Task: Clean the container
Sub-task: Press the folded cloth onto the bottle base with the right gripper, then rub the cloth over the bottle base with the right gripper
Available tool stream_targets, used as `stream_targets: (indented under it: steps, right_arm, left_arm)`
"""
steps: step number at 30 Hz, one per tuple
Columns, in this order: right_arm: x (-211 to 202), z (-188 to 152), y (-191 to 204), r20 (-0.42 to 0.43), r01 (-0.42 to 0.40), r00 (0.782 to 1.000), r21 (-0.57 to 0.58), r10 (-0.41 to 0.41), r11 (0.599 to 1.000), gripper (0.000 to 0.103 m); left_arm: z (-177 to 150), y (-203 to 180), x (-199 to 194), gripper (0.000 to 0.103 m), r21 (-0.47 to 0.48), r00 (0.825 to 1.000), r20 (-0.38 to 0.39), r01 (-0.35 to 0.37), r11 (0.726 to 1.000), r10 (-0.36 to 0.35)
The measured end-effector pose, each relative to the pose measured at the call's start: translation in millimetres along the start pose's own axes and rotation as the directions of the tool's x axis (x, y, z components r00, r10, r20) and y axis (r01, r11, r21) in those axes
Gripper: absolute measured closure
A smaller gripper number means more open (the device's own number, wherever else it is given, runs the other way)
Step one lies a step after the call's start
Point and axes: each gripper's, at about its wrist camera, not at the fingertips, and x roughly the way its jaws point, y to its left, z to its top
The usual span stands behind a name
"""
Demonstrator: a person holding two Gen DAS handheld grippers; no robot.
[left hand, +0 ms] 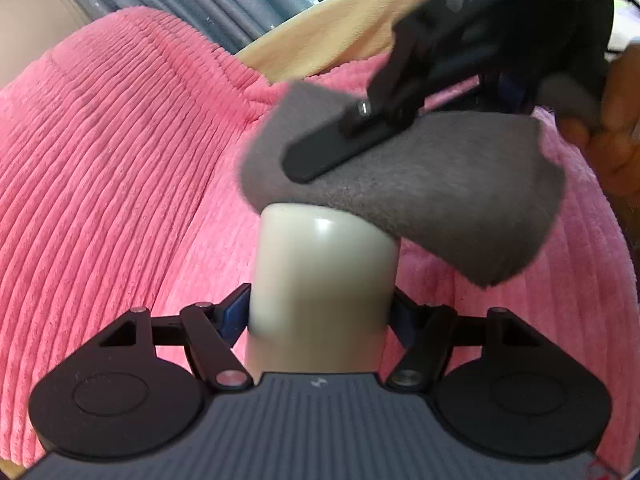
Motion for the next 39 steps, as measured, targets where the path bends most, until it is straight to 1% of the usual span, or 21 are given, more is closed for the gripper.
stream_targets:
  steps: [3,5,6,7,8,9,11,14,17,22,24,25,29,31,34,35,37,39]
  right_arm:
    - [-3.2,5.0,-11.0,0.0,0.109,0.994,0.015,-0.109,0.994,0.1]
    - [-3.5,9.6,-13.6,-0.011,0.182,0.983,0.01,-0.182,0.983,0.1]
    - [-5.5,11.4,-13.0,-0.017,0.217,0.976,0.002,-0.217,0.976,0.097]
    - [-7.5,13.2,-12.4,-0.023,0.252,0.968,-0.007,-0.252,0.968,0.098]
    - [-11.9,14.0,-10.5,-0.01,0.234,0.972,-0.013,-0.234,0.972,0.098]
    - [-17.2,14.3,-6.3,0.007,0.194,0.981,-0.018,-0.194,0.981,0.098]
    - [-24.6,14.9,10.8,0.031,0.14,0.99,-0.066,-0.138,0.988,0.098]
    - [-24.7,18.0,32.6,0.026,0.053,0.998,-0.119,-0.051,0.991,0.098]
    - [-11.5,18.5,40.3,-0.014,0.03,0.999,-0.13,-0.032,0.991,0.098]
    - [10.3,10.8,32.9,-0.065,0.012,0.998,-0.089,-0.018,0.996,0.098]
    - [13.2,13.5,28.4,-0.062,0.005,0.998,-0.047,-0.008,0.999,0.1]
    - [14.3,16.1,26.0,-0.063,0.006,0.998,-0.029,-0.007,1.0,0.1]
    - [20.3,27.5,13.0,-0.073,0.053,0.996,0.004,-0.053,0.999,0.1]
    - [19.4,31.3,8.2,-0.075,0.134,0.988,-0.015,-0.134,0.991,0.1]
    - [13.7,33.8,-7.9,-0.071,0.193,0.979,0.022,-0.191,0.981,0.1]
    - [10.9,33.7,-10.8,-0.069,0.216,0.974,0.025,-0.214,0.976,0.098]
    - [6.5,32.4,-9.0,-0.084,0.257,0.963,0.004,-0.256,0.966,0.098]
    - [1.5,35.0,-1.3,-0.033,0.193,0.981,0.012,-0.193,0.981,0.098]
  left_arm:
    - [-0.7,3.1,-2.3,0.032,-0.016,1.0,0.0,-0.004,1.0,0.004]
    - [0.0,4.4,-2.4,0.032,-0.019,1.0,0.0,-0.005,1.0,0.005]
    - [0.7,5.6,-3.1,0.032,-0.021,1.0,-0.001,-0.005,1.0,0.005]
    - [1.0,5.9,-4.0,0.032,-0.021,1.0,-0.002,-0.003,1.0,0.003]
    - [1.1,6.3,-5.0,0.032,-0.021,1.0,-0.004,-0.001,1.0,0.0]
    - [-0.4,7.4,-6.2,0.032,-0.023,1.0,-0.004,0.003,1.0,-0.003]
    - [-0.1,8.9,-5.5,0.032,-0.028,1.0,-0.01,0.006,1.0,-0.006]
    - [-1.8,11.0,-8.1,0.032,-0.039,1.0,-0.019,0.007,0.999,-0.008]
    - [-2.3,12.0,-8.8,0.032,-0.054,1.0,-0.02,-0.003,0.999,0.002]
    - [-2.6,14.4,-8.6,0.033,-0.075,1.0,-0.023,-0.02,0.997,0.019]
    - [-2.6,16.3,-8.6,0.033,-0.083,0.999,-0.024,-0.026,0.996,0.024]
    - [-3.1,17.1,-8.8,0.033,-0.082,0.999,-0.023,-0.03,0.996,0.028]
    - [-3.9,17.9,-7.0,0.033,-0.083,0.999,-0.02,-0.036,0.996,0.035]
    - [-4.9,18.6,-6.1,0.033,-0.085,0.999,-0.015,-0.036,0.996,0.035]
    - [-7.1,19.8,-4.8,0.033,-0.093,0.999,-0.009,-0.038,0.995,0.037]
    - [-7.1,20.5,-4.3,0.033,-0.096,0.999,-0.007,-0.039,0.995,0.039]
    - [-6.8,22.3,-3.0,0.033,-0.104,0.999,-0.007,-0.039,0.994,0.038]
    - [-6.6,24.5,-2.4,0.033,-0.111,0.999,-0.006,-0.038,0.993,0.038]
